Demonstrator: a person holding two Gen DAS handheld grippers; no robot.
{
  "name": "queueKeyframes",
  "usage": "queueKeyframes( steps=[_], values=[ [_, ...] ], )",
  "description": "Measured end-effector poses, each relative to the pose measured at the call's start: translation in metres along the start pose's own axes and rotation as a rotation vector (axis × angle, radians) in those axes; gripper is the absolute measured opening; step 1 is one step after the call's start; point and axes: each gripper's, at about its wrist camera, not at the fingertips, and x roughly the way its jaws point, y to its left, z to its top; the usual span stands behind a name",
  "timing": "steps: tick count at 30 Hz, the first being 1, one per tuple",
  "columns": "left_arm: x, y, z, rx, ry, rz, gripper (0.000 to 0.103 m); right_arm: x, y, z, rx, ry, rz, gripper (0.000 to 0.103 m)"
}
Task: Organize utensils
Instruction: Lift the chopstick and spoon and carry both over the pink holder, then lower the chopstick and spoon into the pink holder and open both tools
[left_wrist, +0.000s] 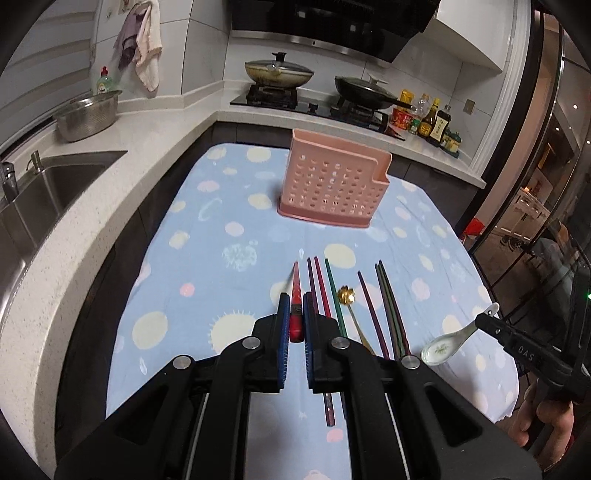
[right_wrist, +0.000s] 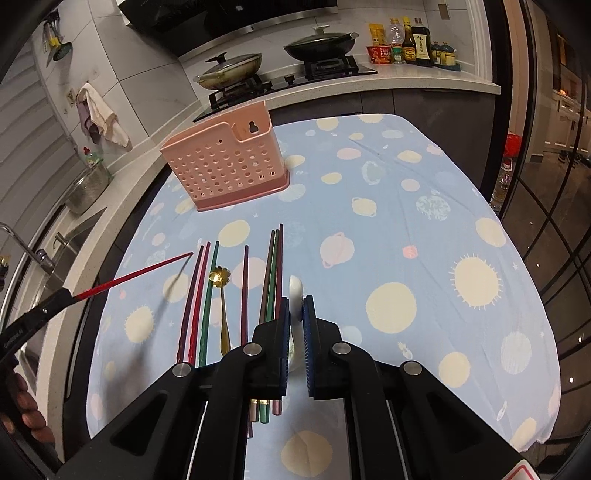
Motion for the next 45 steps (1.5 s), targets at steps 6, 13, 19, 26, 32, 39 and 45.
queueKeyframes(
  steps=[6, 13, 19, 26, 32, 39, 45],
  values=[
    [-0.005, -0.001, 0.046, 0.013, -0.092, 0.004, 0.007, -0.002, 0.007, 0.024, -0.013, -0.034, 0.028, 0.007],
    [-0.006, -0.008, 0.102, 0.032, -0.169, -0.024, 0.007, 0.004, 0.017, 0.07, -0.036, -0.081, 0.056, 0.007],
    [-0.012, -0.019, 0.157, 0.047, -0.257, -0.068, 0.007, 0.014, 0.026, 0.122, -0.048, -0.122, 0.096, 0.007],
    [-0.021, -0.037, 0.231, 0.072, -0.4, -0.086, 0.007, 0.039, 0.04, 0.191, -0.061, -0.167, 0.109, 0.007],
    [0.001, -0.046, 0.275, 0.083, -0.45, -0.083, 0.007, 0.07, 0.052, 0.233, -0.079, -0.184, 0.092, 0.007],
    [0.06, -0.047, 0.288, 0.092, -0.398, -0.055, 0.007, 0.12, 0.053, 0.25, -0.077, -0.126, 0.075, 0.007],
    [0.105, -0.034, 0.275, 0.067, -0.304, -0.041, 0.007, 0.152, 0.056, 0.24, -0.103, -0.059, 0.063, 0.007]
  ],
)
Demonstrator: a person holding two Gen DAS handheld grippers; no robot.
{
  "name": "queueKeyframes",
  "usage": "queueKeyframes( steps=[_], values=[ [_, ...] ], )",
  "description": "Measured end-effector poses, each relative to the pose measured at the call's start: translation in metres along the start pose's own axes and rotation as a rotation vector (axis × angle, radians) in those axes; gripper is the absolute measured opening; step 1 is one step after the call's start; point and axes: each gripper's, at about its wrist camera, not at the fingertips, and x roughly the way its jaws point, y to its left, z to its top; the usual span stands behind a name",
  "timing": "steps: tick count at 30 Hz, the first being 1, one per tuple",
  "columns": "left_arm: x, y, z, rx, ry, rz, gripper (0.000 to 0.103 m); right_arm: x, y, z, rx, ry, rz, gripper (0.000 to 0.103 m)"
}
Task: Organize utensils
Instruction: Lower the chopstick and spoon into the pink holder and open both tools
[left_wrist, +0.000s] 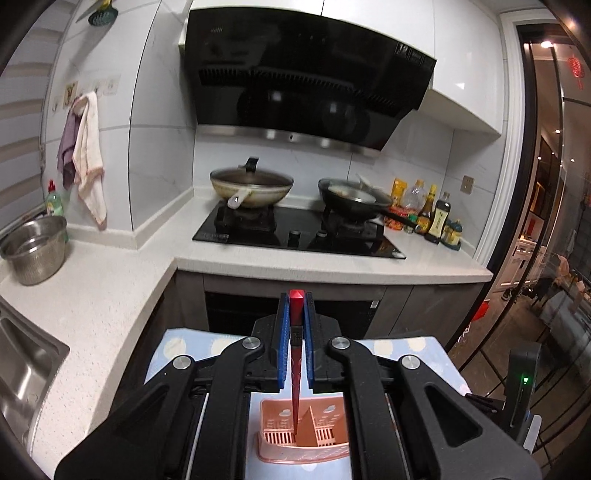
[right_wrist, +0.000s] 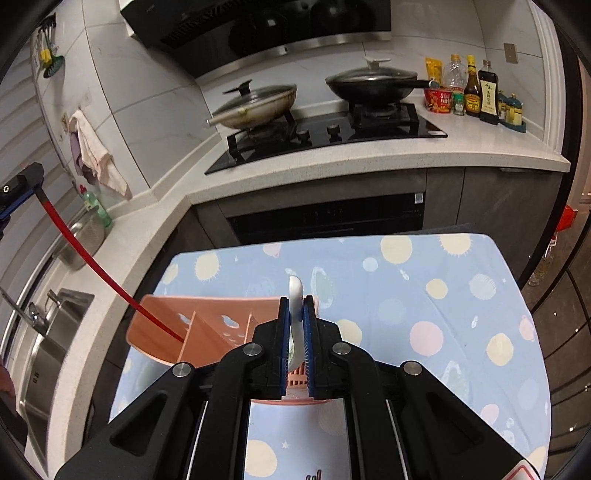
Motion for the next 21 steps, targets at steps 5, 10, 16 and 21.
queueKeyframes(
  steps=[5, 10, 16, 21],
  values=[
    [0.011, 0.011, -0.017, -0.025, 0.04, 0.022, 0.008, -0.001, 0.004, -0.006, -0.009, -0.016, -0.014, 0.011],
    [0.0, 0.019, -0.026, -0.051, 0.037, 0.061, 0.041, -0.017, 0.005, -0.008, -0.007, -0.03, -0.011, 0.012],
    [-0.031, 0.03, -0.049, -0.071, 0.059, 0.076, 0.045, -0.057, 0.005, -0.034, -0.027, -0.049, -0.02, 0.024],
    [-0.059, 0.037, -0.096, -0.064, 0.135, 0.11, 0.047, -0.088, -0.001, -0.082, -0.034, -0.026, -0.05, 0.024]
  ],
)
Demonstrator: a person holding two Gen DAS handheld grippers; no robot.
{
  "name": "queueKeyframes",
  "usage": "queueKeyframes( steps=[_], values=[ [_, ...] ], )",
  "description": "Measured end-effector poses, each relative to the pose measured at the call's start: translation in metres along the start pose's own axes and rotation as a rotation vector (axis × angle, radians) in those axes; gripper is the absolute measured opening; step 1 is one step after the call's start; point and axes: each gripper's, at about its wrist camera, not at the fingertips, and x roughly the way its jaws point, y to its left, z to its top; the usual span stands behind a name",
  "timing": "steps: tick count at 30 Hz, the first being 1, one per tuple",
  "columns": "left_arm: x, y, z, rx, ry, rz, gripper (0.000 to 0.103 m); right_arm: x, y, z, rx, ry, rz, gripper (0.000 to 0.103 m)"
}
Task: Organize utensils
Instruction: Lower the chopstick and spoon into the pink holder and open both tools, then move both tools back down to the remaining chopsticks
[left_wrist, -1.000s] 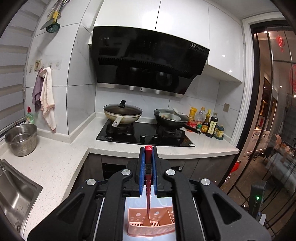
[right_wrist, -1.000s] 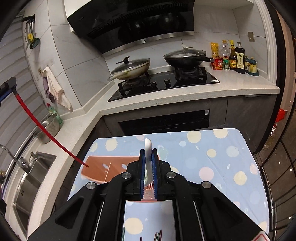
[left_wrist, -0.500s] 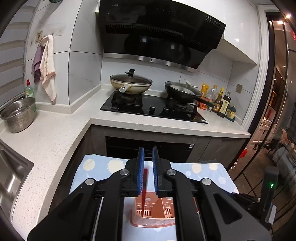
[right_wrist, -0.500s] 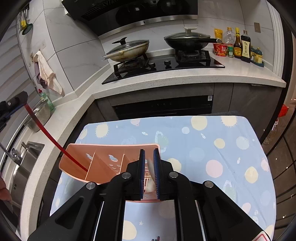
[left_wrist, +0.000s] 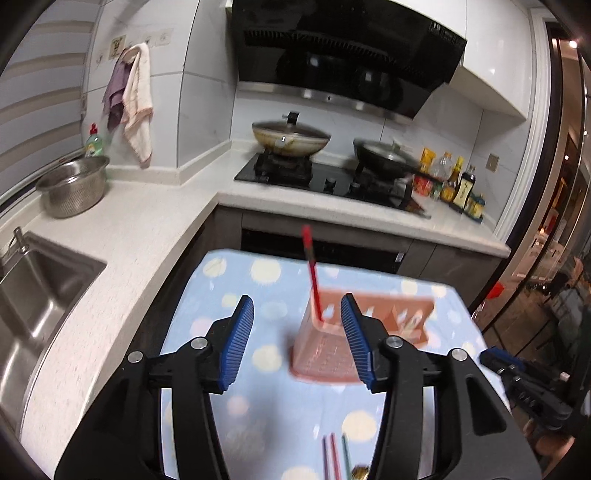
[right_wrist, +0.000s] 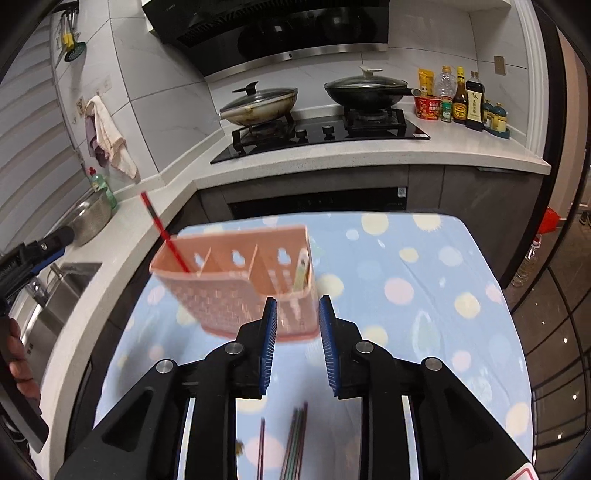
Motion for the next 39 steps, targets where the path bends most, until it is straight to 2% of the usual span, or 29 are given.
queueKeyframes(
  steps=[10, 13, 16, 19, 29, 39],
  values=[
    [-0.037, 0.011, -0.123, -0.01, 0.184, 0.0, 0.047, -0.043, -0.011, -0.119, 0.05, 0.127, -0.042, 0.024],
    [-0.042, 0.011, -0.16, -0.034, 0.248, -0.025, 0.047, -0.049, -0.007, -0.153, 0.028, 0.171, -0.048, 0.024],
    [-0.047, 0.006, -0.194, -0.01, 0.295, -0.017, 0.047, -0.052, 0.0, -0.184, 0.002, 0.206, -0.051, 0.024],
    [-0.052, 0.004, -0.218, -0.018, 0.336, -0.033, 0.047, -0.05, 0.007, -0.206, -0.013, 0.242, -0.041, 0.024],
    [-0.061, -0.015, -0.257, 0.034, 0.383, -0.063, 0.047, -0.04, 0.015, -0.23, -0.022, 0.286, -0.018, 0.024],
    [-0.06, -0.022, -0.265, 0.053, 0.404, -0.072, 0.047, -0.033, 0.011, -0.235, -0.013, 0.307, -0.029, 0.021]
  ],
)
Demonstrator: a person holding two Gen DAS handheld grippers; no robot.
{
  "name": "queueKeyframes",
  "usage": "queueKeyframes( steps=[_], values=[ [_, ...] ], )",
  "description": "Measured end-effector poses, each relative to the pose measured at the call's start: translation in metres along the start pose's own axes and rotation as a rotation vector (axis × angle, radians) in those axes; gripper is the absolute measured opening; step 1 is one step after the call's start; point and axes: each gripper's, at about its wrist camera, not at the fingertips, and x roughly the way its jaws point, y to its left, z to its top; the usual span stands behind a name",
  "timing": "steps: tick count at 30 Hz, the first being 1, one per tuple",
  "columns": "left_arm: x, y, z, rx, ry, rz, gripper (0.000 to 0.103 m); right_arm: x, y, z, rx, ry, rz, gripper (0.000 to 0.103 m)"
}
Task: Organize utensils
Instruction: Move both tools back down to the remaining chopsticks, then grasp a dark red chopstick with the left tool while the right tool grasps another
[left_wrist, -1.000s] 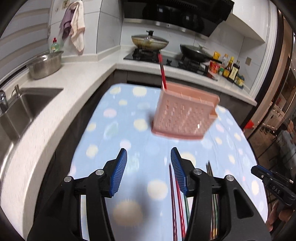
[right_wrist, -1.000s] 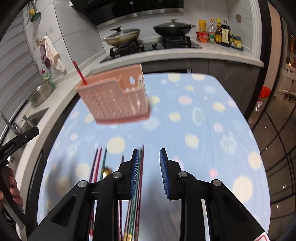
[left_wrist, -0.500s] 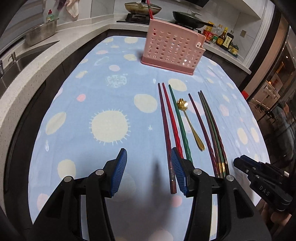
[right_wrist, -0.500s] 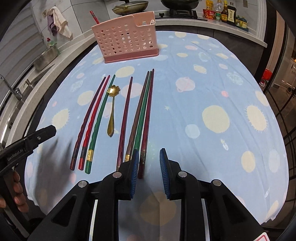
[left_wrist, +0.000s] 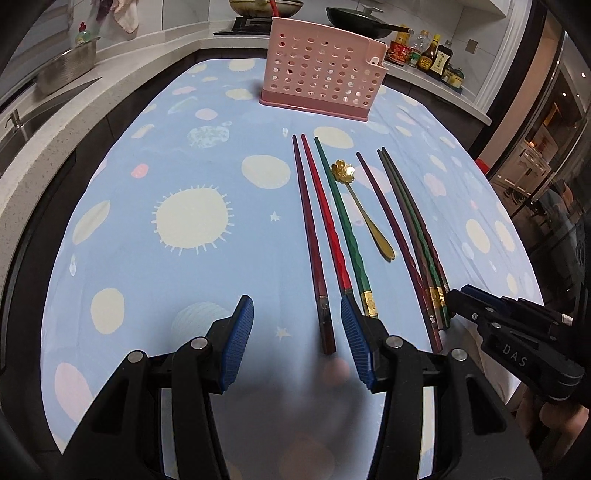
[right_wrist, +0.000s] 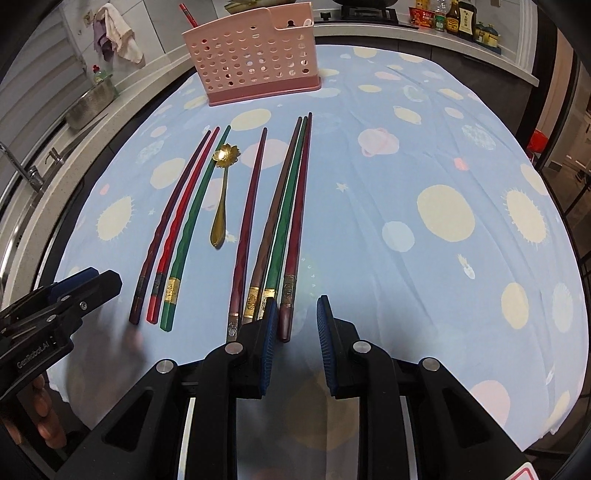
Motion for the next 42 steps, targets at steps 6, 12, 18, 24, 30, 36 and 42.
queueKeyframes(
  steps=[6, 12, 18, 24, 30, 36, 42],
  values=[
    [0.002, -0.003, -0.002, 0.01, 0.009, -0.013, 0.047, 0.004, -0.002, 0.001, 0.006, 0.001, -0.008, 0.021],
    [0.01, -0.006, -0.005, 0.022, 0.027, -0.008, 0.047, 0.007, -0.002, 0.004, 0.005, -0.002, -0.007, 0.018],
    [0.018, -0.004, -0.005, 0.015, 0.042, -0.002, 0.046, 0.008, -0.003, 0.004, 0.008, -0.004, -0.009, 0.014],
    [0.022, -0.007, -0.006, 0.025, 0.037, 0.011, 0.043, 0.01, -0.004, 0.005, 0.007, -0.005, -0.006, 0.013],
    [0.025, -0.007, -0.005, 0.047, 0.027, 0.042, 0.026, 0.01, -0.005, 0.005, 0.007, -0.006, -0.005, 0.013],
    [0.024, -0.003, -0.005, 0.037, 0.029, 0.029, 0.007, 0.009, -0.004, 0.005, 0.008, -0.006, -0.003, 0.01],
    [0.02, -0.002, -0.006, 0.027, 0.033, 0.015, 0.007, 0.007, -0.005, 0.002, 0.015, -0.007, 0.005, 0.007]
  ],
)
